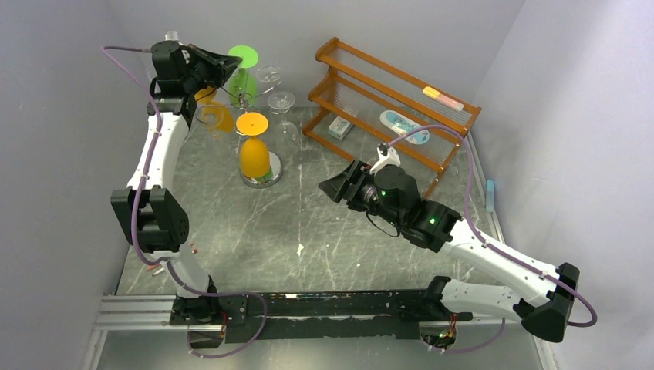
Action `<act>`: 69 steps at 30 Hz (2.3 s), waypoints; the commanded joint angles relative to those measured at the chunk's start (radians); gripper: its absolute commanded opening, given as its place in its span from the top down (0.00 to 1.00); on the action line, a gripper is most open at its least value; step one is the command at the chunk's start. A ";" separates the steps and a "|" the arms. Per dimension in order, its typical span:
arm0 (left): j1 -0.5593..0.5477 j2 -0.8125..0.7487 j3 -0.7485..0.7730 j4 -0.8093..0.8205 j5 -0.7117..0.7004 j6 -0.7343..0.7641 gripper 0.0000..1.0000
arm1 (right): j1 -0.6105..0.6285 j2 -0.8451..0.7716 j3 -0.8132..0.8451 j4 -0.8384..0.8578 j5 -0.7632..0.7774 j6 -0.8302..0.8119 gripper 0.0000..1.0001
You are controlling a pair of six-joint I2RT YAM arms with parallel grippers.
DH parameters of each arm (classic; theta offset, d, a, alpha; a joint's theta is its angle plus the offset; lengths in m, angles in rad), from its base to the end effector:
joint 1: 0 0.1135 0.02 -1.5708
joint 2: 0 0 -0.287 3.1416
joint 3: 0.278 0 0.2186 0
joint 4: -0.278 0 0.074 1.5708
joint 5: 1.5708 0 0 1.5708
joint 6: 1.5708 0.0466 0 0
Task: Place the wine glass upside down on the wine glass rack
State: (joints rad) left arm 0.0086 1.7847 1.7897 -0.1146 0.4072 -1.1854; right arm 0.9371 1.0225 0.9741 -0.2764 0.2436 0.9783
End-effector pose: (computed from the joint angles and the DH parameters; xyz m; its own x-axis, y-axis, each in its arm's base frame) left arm 0.4071 -0.0150 0.4422 -0.3986 -0.8543 -0.3335 0.0437 0.3456 -0.9374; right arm 0.1253 0.1515 0.3701 -0.6420 0.4859 -0.5931 -0.2044 0.6371 0.7432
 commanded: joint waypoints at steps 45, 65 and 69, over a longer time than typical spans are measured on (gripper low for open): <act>-0.003 -0.081 -0.043 0.019 -0.283 0.032 0.95 | -0.005 -0.034 -0.010 -0.010 0.036 -0.001 0.33; -0.004 -0.137 -0.059 -0.116 -0.282 0.016 0.61 | -0.007 -0.053 -0.017 -0.022 0.042 0.014 0.33; -0.003 -0.158 -0.062 -0.153 -0.276 0.032 0.51 | -0.007 -0.055 -0.010 -0.039 0.053 0.014 0.33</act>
State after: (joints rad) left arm 0.0029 1.6779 1.7306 -0.2279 0.1406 -1.1671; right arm 0.9367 0.9840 0.9699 -0.2832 0.2596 0.9863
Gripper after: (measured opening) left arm 0.458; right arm 0.672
